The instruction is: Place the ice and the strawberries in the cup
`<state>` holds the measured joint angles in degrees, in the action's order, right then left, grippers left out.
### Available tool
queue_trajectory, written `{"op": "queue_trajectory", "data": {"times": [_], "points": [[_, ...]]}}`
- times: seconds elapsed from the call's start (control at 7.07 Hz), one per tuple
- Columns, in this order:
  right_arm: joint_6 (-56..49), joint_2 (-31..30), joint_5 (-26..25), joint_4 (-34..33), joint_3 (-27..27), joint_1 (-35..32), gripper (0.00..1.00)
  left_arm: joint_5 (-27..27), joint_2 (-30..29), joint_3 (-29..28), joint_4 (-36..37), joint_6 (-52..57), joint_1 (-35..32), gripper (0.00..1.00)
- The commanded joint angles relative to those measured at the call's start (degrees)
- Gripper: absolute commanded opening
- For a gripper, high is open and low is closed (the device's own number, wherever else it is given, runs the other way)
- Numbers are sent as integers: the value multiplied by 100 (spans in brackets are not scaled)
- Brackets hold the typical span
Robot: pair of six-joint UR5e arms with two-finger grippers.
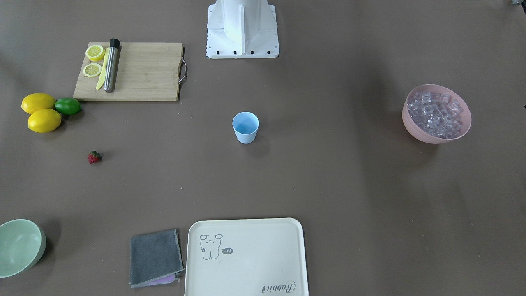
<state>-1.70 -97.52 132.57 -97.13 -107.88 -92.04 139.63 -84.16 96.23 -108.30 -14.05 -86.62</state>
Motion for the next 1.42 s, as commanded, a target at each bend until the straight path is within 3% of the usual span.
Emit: {"op": "queue_trajectory", "data": {"times": [0.0,0.42,0.85,1.13,1.27], "points": [[3,-38,41,19,-48,-7,100,11,163,45,-16,43,-4,98],[-5,-4,50,1,-57,-7,100,107,93,72,45,-28,-4,98],[-5,32,6,19,-48,-7,100,792,84,36,80,-36,-4,98],[-5,32,32,28,-40,-7,100,706,50,211,63,-158,57,98],[-5,32,32,28,-40,-7,100,349,6,499,46,-516,257,98]]}}
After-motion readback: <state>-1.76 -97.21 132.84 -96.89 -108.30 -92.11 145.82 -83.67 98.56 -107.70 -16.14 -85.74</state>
